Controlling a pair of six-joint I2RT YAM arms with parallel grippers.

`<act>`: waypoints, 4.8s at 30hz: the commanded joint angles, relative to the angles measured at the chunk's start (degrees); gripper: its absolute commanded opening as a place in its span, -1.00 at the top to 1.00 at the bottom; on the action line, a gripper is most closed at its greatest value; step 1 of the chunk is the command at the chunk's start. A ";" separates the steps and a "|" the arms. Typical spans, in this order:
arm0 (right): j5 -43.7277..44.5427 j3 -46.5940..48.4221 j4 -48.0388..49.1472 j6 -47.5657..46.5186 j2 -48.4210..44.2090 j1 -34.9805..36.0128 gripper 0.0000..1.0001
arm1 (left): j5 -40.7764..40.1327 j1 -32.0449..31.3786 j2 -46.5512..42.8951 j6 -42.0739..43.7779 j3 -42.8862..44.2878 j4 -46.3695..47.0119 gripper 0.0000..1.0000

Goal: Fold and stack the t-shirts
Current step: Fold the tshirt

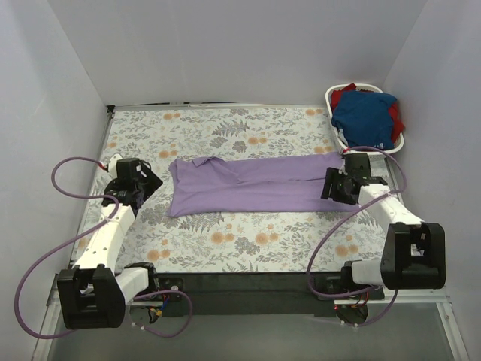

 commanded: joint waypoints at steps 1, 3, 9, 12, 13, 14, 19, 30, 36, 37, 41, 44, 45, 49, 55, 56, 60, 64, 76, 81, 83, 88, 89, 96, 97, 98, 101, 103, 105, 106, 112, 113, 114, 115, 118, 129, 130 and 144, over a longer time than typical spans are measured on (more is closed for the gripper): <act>-7.77 5.94 2.19 -2.96 -2.66 8.52 -0.38 | 4.09 -0.79 0.07 1.45 -0.15 2.79 -0.37; -11.37 7.80 6.93 -3.49 -2.22 12.41 -0.35 | 8.48 -0.79 1.38 1.72 0.64 3.49 -0.37; -23.85 14.74 22.40 -2.27 6.81 20.77 -0.07 | 17.18 -3.87 11.75 -0.83 7.93 3.76 -0.36; -27.90 19.74 27.50 -0.86 15.07 24.11 0.00 | 18.94 -5.01 18.25 -2.59 12.75 3.76 -0.32; -28.78 21.42 28.13 -0.42 19.36 24.55 0.02 | 18.78 -5.88 19.40 -2.68 13.82 3.76 -0.31; -29.31 22.91 28.31 0.28 21.49 25.08 0.03 | 18.34 -6.33 20.37 -2.59 14.96 3.76 -0.30; -30.28 30.91 30.32 1.69 32.56 27.72 0.05 | 15.88 -8.18 23.71 -0.75 15.59 6.66 -0.29; -32.91 41.73 34.81 4.41 46.81 29.91 0.16 | 15.26 -8.53 24.77 1.36 12.68 9.56 -0.29; -34.23 47.88 35.25 4.33 51.91 31.41 0.16 | 16.05 -8.53 25.21 1.19 12.86 9.56 -0.29; -34.49 48.50 35.17 4.50 52.44 31.59 0.17 | 16.05 -8.62 25.21 1.28 12.86 9.48 -0.29; -34.59 50.09 35.08 4.77 54.29 32.20 0.18 | 16.49 -8.62 24.86 1.01 12.77 9.47 -0.29; -33.27 50.17 35.17 4.77 55.17 32.38 0.21 | 16.49 -8.62 24.77 1.01 12.77 9.47 -0.29; -32.83 50.26 35.08 4.77 55.52 32.38 0.22 | 16.58 -8.70 24.77 0.93 12.77 9.47 -0.29; -32.21 50.96 35.08 4.68 56.23 32.46 0.23 | 16.49 -8.88 24.68 1.10 12.69 9.47 -0.29; -32.48 50.88 34.99 3.71 55.00 32.38 0.67 | 16.31 -9.06 24.51 1.19 12.69 9.47 -0.29; -32.48 50.53 34.99 2.93 54.48 32.38 0.76 | 16.23 -9.06 24.51 1.10 12.69 9.47 -0.29; -32.48 49.82 34.38 -0.50 51.14 32.47 0.97 | 16.40 -9.14 24.59 1.10 12.68 9.48 -0.29; -30.02 51.22 29.65 -6.03 49.02 33.08 0.97 | 16.31 -9.23 24.51 1.01 12.60 9.48 -0.29; -7.63 59.48 14.52 -20.72 49.02 38.09 0.86 | 15.96 -9.23 24.33 1.01 12.60 9.48 -0.29; -4.18 58.35 14.07 -17.92 48.23 37.74 0.24 | 15.44 -9.23 24.33 1.01 12.60 9.30 -0.29; -7.68 57.04 14.16 -15.29 47.36 36.26 0.24 | 15.43 -9.23 24.33 0.84 12.60 9.30 -0.29; -23.38 52.64 18.62 -8.34 45.86 31.86 0.27 | 13.50 -9.23 26.52 1.10 15.14 8.51 -0.29; -25.25 51.94 19.69 -6.85 45.60 30.81 0.28 | 13.50 -9.23 27.40 1.45 16.28 8.16 -0.29; -33.53 48.33 27.25 0.89 47.61 28.60 0.40 | 17.63 -9.23 41.71 5.83 33.22 5.08 -0.28; -33.97 47.89 27.69 1.33 47.96 28.51 0.40 | 18.76 -9.14 45.13 6.46 35.25 4.04 -0.26; -34.32 48.06 28.22 1.77 48.75 28.42 0.40 | 18.95 -9.23 46.90 6.81 36.75 3.68 -0.26; -34.94 48.42 28.40 2.04 50.16 28.42 0.41 | 19.39 -9.23 51.48 8.57 41.15 3.06 -0.24; -34.24 47.90 28.40 2.22 50.60 28.34 0.41 | 19.30 -9.23 53.33 9.53 43.35 3.15 -0.22; -32.92 47.37 28.40 2.04 50.60 28.33 0.40 | 19.83 -9.23 55.79 10.06 44.76 3.06 -0.22; -31.26 47.01 28.57 2.04 50.43 28.25 0.40 | 20.09 -9.23 56.49 10.15 45.37 3.15 -0.22; -28.35 43.59 30.68 1.95 48.94 27.81 0.37 | 21.49 -9.32 59.49 10.42 47.84 4.46 -0.22; -28.26 43.15 31.03 1.87 48.85 27.81 0.36 | 21.93 -9.41 59.66 10.59 47.84 4.81 -0.22; -28.08 42.80 31.21 1.95 48.67 27.81 0.35 | 22.37 -9.49 59.84 10.68 47.84 5.08 -0.22; -27.65 42.62 31.47 1.95 48.58 27.81 0.35 | 22.99 -9.67 60.19 10.77 47.84 5.34 -0.22; -26.51 42.27 32.09 2.39 48.49 27.72 0.33 | 23.26 -10.63 60.72 11.47 47.93 5.34 -0.22; -28.96 44.99 33.14 4.85 52.09 27.37 0.31 | 20.80 -11.52 61.16 11.73 47.84 5.17 -0.19; -29.13 45.08 33.14 5.11 52.71 27.37 0.31 | 20.62 -11.60 61.25 11.82 47.84 5.08 -0.17; -29.66 44.38 33.85 4.77 52.45 27.37 0.97 | 17.11 -12.48 64.32 12.18 50.39 3.50 0.03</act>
